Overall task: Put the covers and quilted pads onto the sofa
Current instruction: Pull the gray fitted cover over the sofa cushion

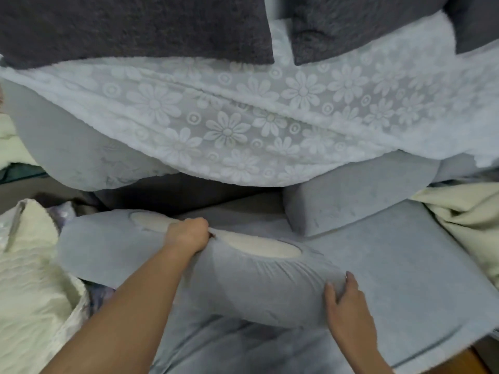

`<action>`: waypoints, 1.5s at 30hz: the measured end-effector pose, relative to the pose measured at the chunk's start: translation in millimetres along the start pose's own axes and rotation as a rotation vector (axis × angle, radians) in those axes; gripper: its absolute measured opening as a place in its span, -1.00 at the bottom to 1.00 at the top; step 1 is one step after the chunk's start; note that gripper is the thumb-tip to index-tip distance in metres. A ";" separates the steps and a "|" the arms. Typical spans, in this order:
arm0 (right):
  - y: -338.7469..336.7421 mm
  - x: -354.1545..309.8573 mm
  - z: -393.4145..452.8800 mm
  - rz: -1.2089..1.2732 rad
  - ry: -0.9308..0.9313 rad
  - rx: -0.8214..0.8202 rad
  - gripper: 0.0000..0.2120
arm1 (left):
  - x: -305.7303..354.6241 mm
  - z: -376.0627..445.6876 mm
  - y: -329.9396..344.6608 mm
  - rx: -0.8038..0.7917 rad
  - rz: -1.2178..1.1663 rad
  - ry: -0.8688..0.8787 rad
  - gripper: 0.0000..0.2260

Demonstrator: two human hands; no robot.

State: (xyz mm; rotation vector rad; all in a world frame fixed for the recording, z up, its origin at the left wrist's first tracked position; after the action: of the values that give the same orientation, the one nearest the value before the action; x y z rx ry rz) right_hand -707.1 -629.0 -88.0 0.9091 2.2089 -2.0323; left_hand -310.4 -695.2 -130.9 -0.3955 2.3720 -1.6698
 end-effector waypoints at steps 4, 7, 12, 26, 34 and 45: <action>13.7 -65.3 -11.4 -0.322 -0.742 -0.028 -0.33 | -1.4 -35.8 -8.7 0.037 -0.060 -0.035 -0.71; 55.8 -91.3 -53.0 -0.410 -0.910 -0.323 -0.21 | -11.5 -72.7 -2.3 0.028 -0.059 -0.027 -0.65; 59.1 -72.2 -54.9 -0.350 -0.968 -0.130 -0.66 | -28.0 -156.1 -12.3 0.475 -0.361 -0.179 -0.57; -43.5 -26.3 -17.1 -0.178 -0.940 0.108 -0.92 | 57.9 -346.2 108.5 -0.165 -1.515 -1.043 -0.87; -190.3 141.7 99.1 0.221 -0.678 -0.027 -0.66 | 291.8 -347.8 99.0 -0.280 -1.596 -0.969 -0.76; -232.0 293.9 289.3 0.244 -0.373 -0.275 -0.91 | 508.5 -266.1 12.5 0.217 -0.905 -0.374 -0.71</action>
State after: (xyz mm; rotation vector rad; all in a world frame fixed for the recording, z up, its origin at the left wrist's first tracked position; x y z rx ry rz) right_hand -1154.8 -772.7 -34.4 0.6678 1.9956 -1.5881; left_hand -876.4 -627.3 -63.8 -1.7462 1.7844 -1.8878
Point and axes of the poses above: each hand's wrist, its own z-axis towards the middle knuckle, its own y-axis out of the palm, x = y × z, the point moved 8 cm from there along z, towards the middle knuckle, and after that the axes turned 13 degrees about x, right-handed, at the moved point
